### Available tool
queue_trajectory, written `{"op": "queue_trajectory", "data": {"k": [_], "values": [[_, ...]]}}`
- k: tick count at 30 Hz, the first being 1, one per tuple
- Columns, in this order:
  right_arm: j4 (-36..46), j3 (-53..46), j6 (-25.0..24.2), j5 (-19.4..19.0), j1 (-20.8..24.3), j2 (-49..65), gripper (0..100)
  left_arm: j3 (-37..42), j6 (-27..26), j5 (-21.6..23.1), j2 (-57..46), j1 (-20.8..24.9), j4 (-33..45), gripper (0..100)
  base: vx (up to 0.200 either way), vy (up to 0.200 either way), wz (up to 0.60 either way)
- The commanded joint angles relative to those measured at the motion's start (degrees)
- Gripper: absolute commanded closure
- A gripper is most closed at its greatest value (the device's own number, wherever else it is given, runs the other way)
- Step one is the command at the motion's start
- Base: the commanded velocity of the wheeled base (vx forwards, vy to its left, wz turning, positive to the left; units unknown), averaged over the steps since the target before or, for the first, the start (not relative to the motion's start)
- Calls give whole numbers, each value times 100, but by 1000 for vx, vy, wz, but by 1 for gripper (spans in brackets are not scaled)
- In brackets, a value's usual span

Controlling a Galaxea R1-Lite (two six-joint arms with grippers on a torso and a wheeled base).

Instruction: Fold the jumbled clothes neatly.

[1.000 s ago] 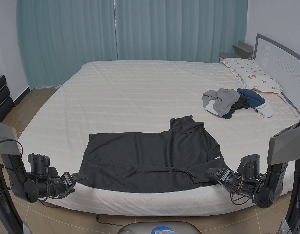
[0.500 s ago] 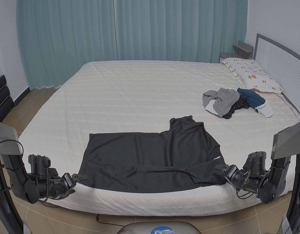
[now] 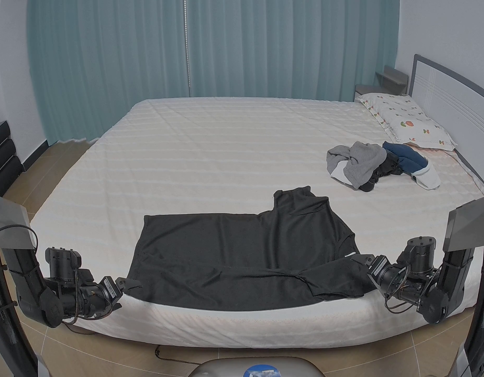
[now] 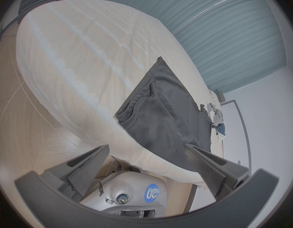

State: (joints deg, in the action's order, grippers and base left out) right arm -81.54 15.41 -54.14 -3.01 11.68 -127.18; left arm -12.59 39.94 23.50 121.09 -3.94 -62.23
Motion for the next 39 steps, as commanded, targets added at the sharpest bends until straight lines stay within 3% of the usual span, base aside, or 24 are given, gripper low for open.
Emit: {"op": "queue_trajectory", "data": {"k": [1,4,6,13,30,39], "values": [[-11,68,-44,-94,-113,-8,0,11,32,5,-33,-37,1,0,0,0,0],[-11,15,-71,-305,-192,-26,0,-24,164,5,-42,-46,1,0,200,0,0],[-11,-3,-343,-376,-192,9,0,-50,243,5,-50,-37,1,0,200,0,0],[-72,-56,-528,-384,-192,9,0,-59,251,5,-50,-37,1,0,200,0,0],[-336,-231,-528,-384,-157,-61,0,-24,146,-153,-6,-37,-254,0,0,0,0],[-336,-266,-528,-393,-148,-61,0,407,-416,-118,73,-134,-931,0,0,0,0]]}}
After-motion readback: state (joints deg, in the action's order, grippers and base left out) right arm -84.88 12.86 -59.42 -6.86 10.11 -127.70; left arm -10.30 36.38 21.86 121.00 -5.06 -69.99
